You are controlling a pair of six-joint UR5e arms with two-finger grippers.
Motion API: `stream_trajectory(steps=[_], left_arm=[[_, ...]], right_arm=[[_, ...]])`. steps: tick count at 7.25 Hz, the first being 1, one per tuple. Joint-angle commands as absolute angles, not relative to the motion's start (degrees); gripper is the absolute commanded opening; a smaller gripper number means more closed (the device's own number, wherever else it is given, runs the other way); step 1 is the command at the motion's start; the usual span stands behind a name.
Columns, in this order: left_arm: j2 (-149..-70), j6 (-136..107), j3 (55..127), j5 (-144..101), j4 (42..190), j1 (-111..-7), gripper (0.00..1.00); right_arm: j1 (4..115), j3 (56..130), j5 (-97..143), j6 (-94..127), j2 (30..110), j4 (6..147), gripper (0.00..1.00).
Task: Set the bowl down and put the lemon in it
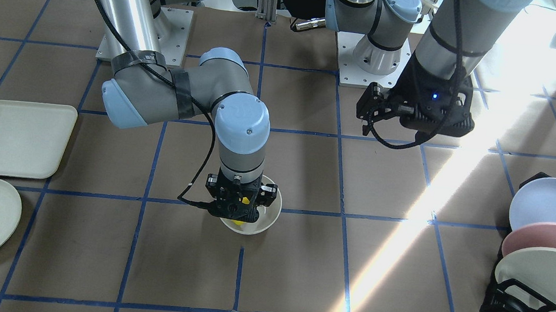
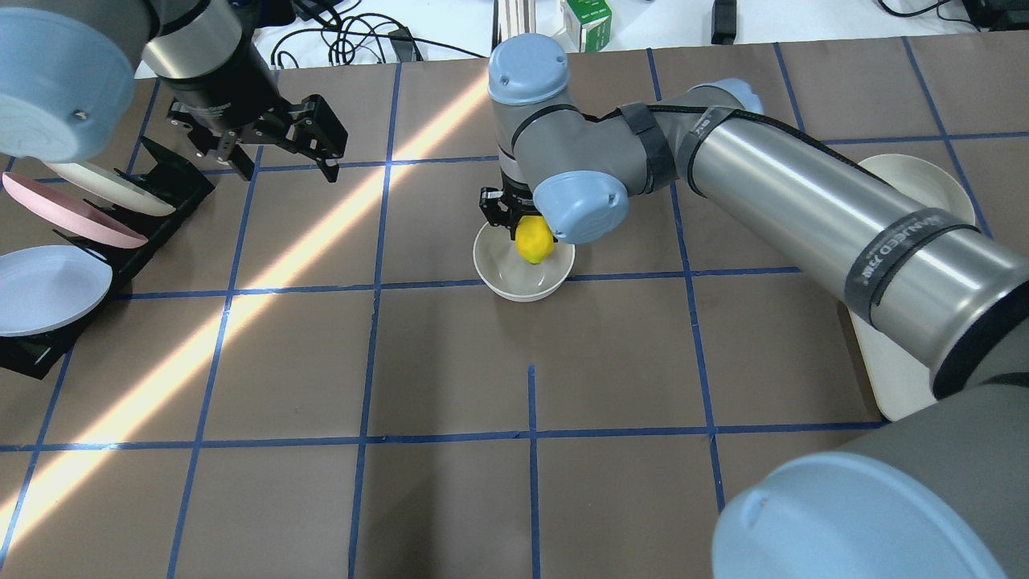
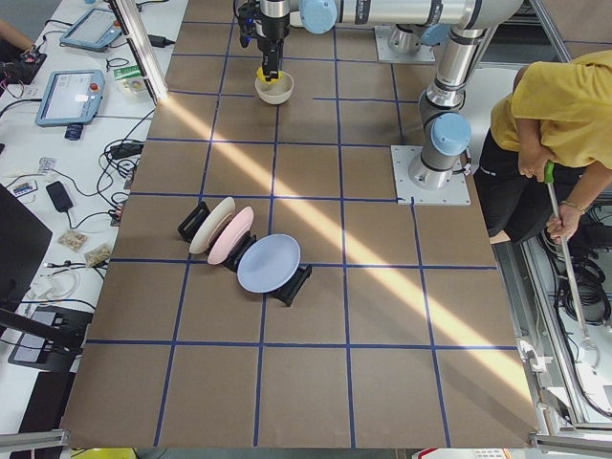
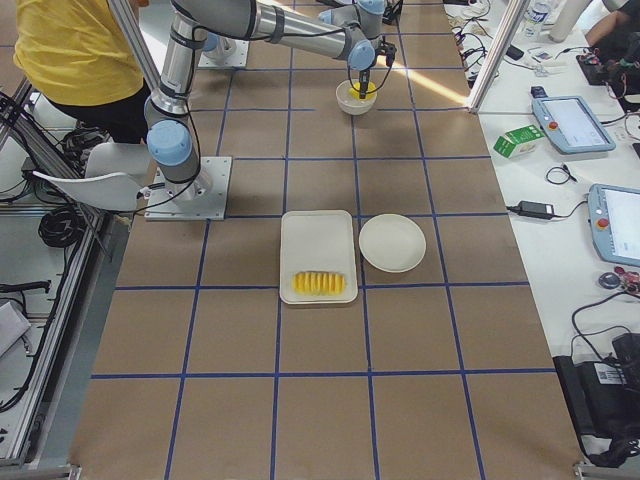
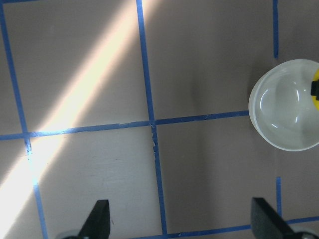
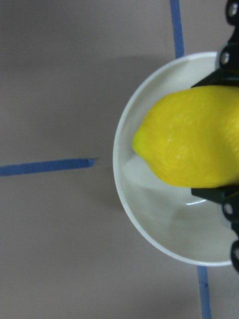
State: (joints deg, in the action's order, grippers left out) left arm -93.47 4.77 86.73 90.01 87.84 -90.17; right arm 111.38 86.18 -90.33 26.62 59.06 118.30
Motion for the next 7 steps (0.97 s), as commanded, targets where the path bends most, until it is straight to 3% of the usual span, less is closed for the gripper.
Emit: stream_trajectory(steps=[1, 2, 3, 4, 5, 7], left_arm=[[-92.29, 5.01, 87.01, 91.14, 89.12, -89.91, 1.0], [-92.63, 5.01, 86.49, 91.14, 89.47, -89.83, 1.0], [-92.55, 5.1, 86.48, 90.79, 89.47, -89.39, 1.0], [-92.72, 5.27, 86.48, 90.36, 89.47, -89.12, 1.0], [-92.64, 5.27, 86.4, 90.44, 89.56, -89.12, 1.0], [-92.63, 5.36, 85.26, 89.31, 92.26, -88.6, 1.0]], right_arm=[[112.94, 86.31, -89.83, 27.25, 57.13, 119.71, 0.0], [113.2, 86.4, -89.82, 27.25, 56.78, 119.71, 0.02], [113.2, 86.4, -90.0, 26.99, 56.69, 119.88, 0.53], [113.2, 86.48, -90.09, 26.46, 56.69, 119.71, 0.86], [112.94, 86.4, -90.52, 26.28, 56.95, 119.62, 1.0], [112.41, 86.22, -90.87, 26.28, 59.05, 118.83, 1.0]])
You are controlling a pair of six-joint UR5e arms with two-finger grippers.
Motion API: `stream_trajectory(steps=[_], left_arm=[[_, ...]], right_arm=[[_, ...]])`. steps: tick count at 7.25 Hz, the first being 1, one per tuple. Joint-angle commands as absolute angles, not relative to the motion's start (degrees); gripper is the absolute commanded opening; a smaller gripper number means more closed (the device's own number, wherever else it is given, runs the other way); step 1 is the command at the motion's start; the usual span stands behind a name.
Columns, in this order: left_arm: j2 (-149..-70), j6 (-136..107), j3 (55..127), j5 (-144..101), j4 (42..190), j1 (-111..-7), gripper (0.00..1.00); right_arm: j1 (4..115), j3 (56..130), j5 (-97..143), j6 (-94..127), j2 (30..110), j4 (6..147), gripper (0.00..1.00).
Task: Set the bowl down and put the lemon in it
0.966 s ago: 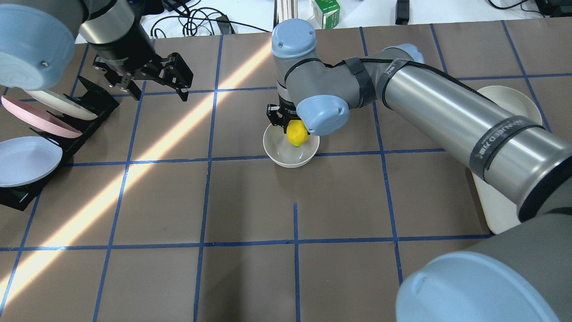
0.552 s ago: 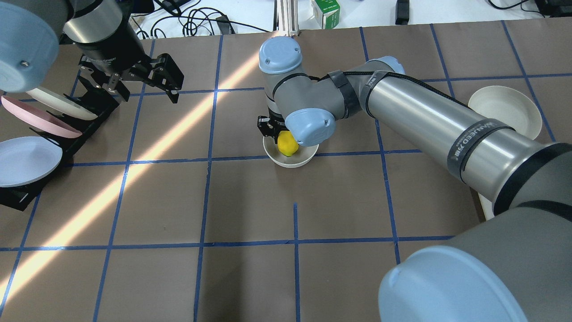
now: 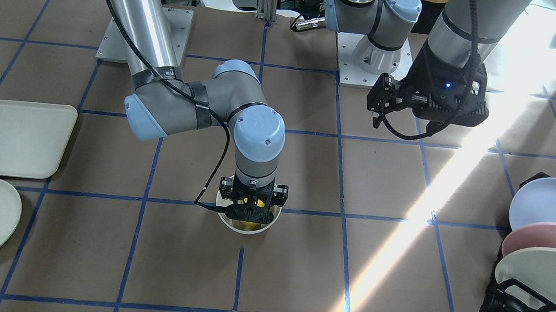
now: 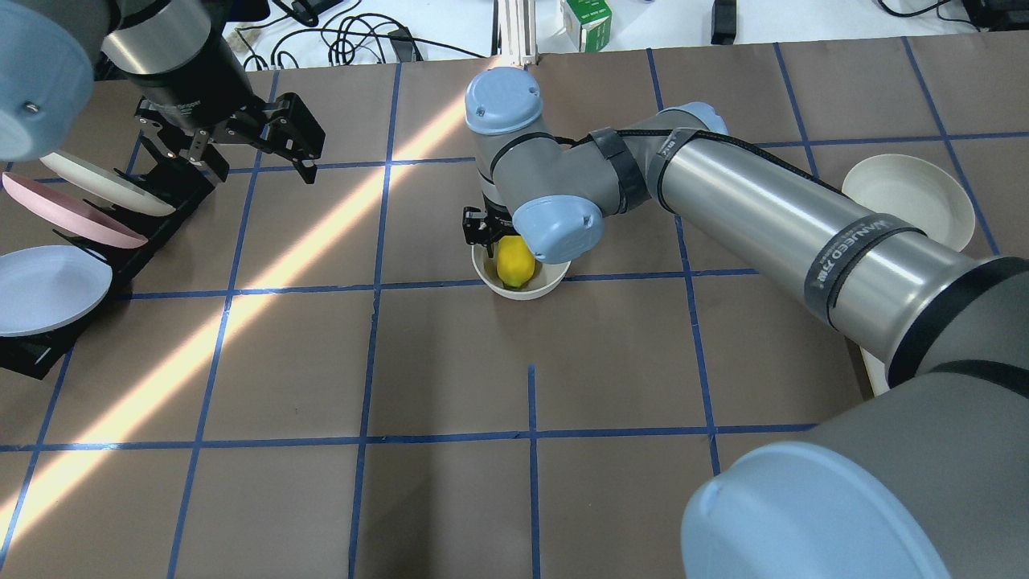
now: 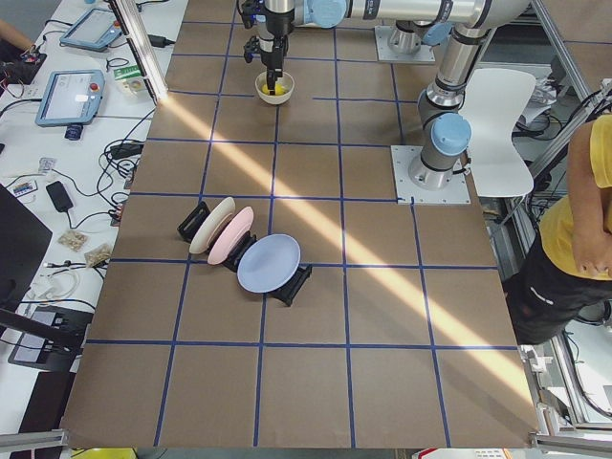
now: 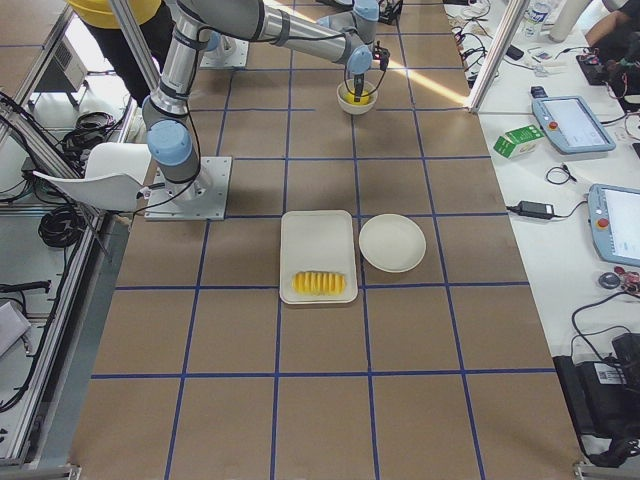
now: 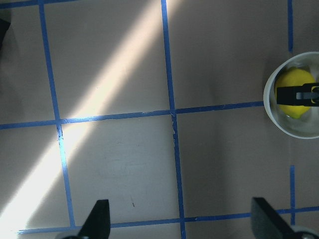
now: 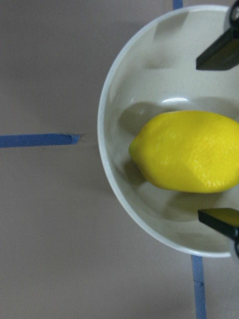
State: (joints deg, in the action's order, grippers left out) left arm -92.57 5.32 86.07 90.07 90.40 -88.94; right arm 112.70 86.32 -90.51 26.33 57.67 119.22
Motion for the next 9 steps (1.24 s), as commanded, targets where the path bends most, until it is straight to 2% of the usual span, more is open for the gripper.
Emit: stream_trajectory(steps=[1, 3, 6, 9], left_arm=[[-92.72, 5.36, 84.64, 89.38, 93.33, -88.59, 1.0], [-92.64, 5.27, 84.9, 89.3, 93.25, -88.77, 1.0], [-92.46, 5.27, 84.9, 89.3, 93.34, -88.77, 1.0], [-92.55, 4.57, 84.64, 89.3, 93.43, -88.77, 1.0]], right_arm=[[111.37, 85.79, -90.97, 26.19, 61.85, 115.7, 1.0], [105.33, 86.13, -90.18, 19.47, 69.48, 112.07, 1.0], [95.21, 86.22, -90.18, 9.7, 78.63, 98.65, 1.0], [93.34, 86.13, -89.91, 9.49, 85.15, 89.57, 1.0]])
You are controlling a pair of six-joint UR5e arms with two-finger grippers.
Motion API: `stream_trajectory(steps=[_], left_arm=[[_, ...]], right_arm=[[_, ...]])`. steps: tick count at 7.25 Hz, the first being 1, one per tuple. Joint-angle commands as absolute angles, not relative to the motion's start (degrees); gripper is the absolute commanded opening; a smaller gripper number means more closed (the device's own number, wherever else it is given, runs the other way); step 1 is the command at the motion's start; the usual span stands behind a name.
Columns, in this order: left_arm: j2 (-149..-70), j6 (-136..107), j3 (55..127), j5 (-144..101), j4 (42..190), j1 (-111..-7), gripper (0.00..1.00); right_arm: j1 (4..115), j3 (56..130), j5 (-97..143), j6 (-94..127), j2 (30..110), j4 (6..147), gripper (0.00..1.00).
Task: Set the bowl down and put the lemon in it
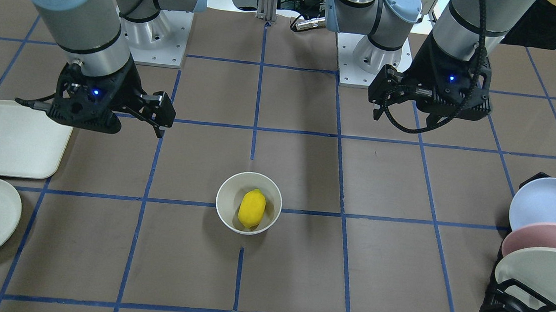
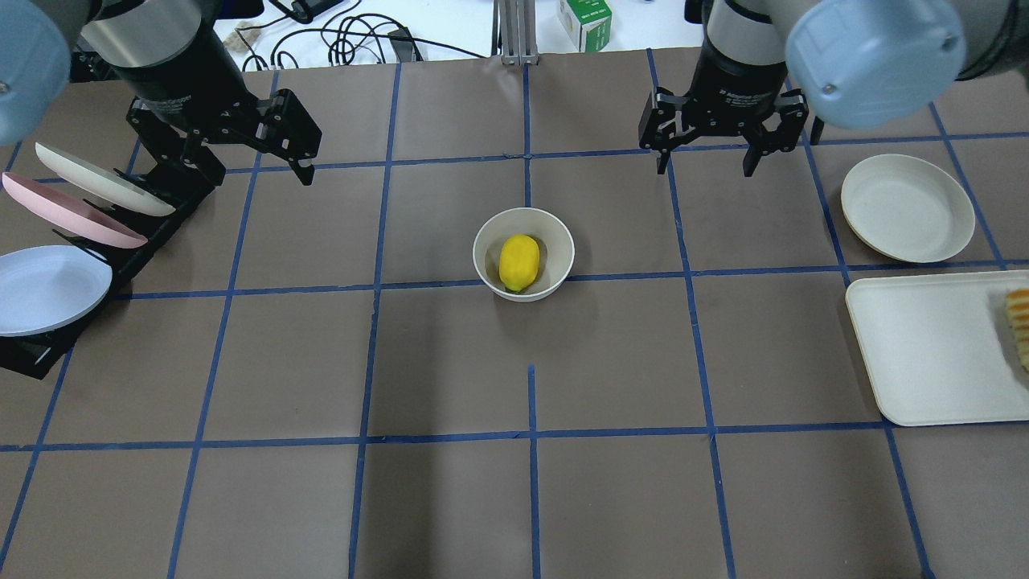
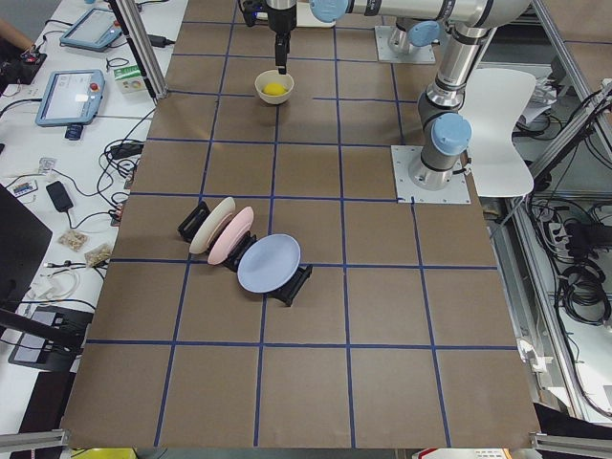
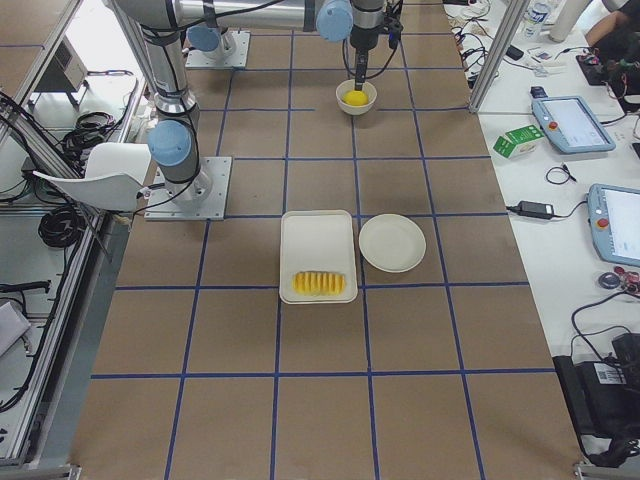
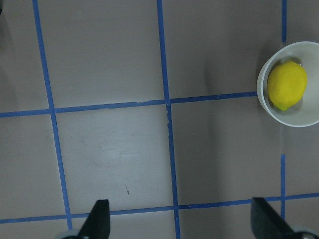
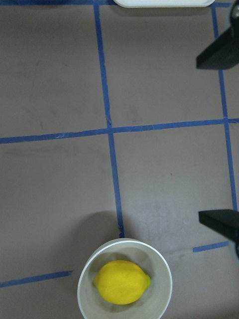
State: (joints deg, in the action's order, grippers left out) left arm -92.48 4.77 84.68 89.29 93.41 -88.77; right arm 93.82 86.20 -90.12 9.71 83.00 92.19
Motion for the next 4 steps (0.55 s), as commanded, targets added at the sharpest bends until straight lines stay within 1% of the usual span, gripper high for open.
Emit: stream_trajectory(steps=[1, 4], left_arm=[[-92.64, 4.57, 84.64, 89.3, 93.43, -88.77, 1.0], [-92.55, 4.57, 84.64, 89.3, 93.43, -88.77, 1.0]], right_arm=[[92.9, 86.13, -89.22, 9.32, 85.17, 89.21, 1.0], [90.09, 86.13, -89.21, 9.32, 85.78, 87.55, 1.0]])
